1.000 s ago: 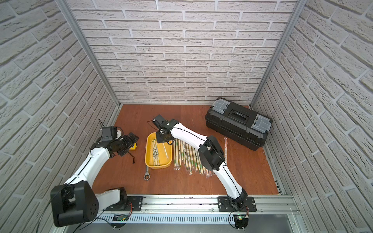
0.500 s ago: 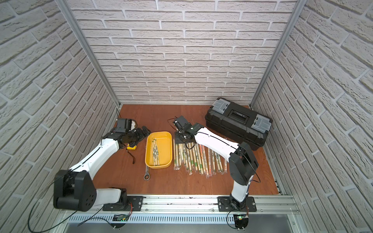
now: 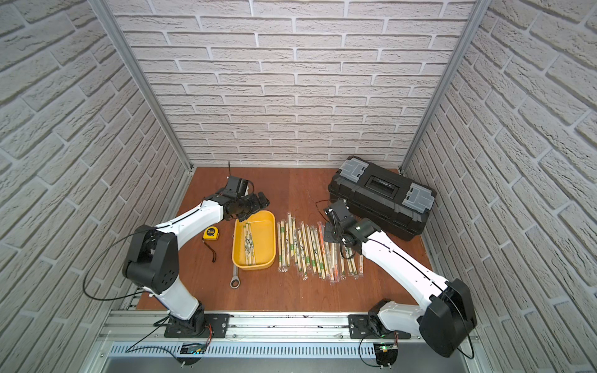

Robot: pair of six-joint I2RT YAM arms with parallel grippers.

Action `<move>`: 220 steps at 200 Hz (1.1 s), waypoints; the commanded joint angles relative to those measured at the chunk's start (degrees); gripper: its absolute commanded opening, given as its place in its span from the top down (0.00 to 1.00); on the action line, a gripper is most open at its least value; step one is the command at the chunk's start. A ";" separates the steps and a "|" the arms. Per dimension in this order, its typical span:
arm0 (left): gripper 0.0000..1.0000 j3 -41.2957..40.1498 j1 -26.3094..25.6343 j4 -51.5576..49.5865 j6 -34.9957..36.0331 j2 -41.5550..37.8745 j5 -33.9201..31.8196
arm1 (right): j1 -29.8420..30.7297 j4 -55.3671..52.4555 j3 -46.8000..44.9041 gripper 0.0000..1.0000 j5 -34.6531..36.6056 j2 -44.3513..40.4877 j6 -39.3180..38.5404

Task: Take the paired disposable chopsticks out of the storage box
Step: Place the paired disposable chopsticks at the center of the board.

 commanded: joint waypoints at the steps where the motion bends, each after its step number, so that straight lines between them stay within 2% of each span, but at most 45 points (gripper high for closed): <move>1: 0.02 1.26 -0.47 0.13 1.09 -1.00 -0.24 | -1.05 -1.30 -3.17 0.98 2.32 -2.26 -0.12; 37: 0.02 0.19 0.32 -3.17 3.96 -2.76 -0.68 | -2.49 -3.55 -4.65 0.98 2.58 -1.30 -1.08; 94: 0.02 -4.58 3.97 -4.39 3.82 -6.71 -0.27 | -4.16 -6.15 -4.16 0.98 5.32 1.57 -2.84; 146: 0.02 -9.40 6.86 -4.53 3.87 -10.94 -0.51 | -5.09 -6.40 0.56 0.98 7.55 10.75 -5.45; 220: 0.02 -13.12 10.94 -5.06 4.69 -15.73 0.05 | -6.14 -10.45 8.94 0.98 15.48 26.09 -8.82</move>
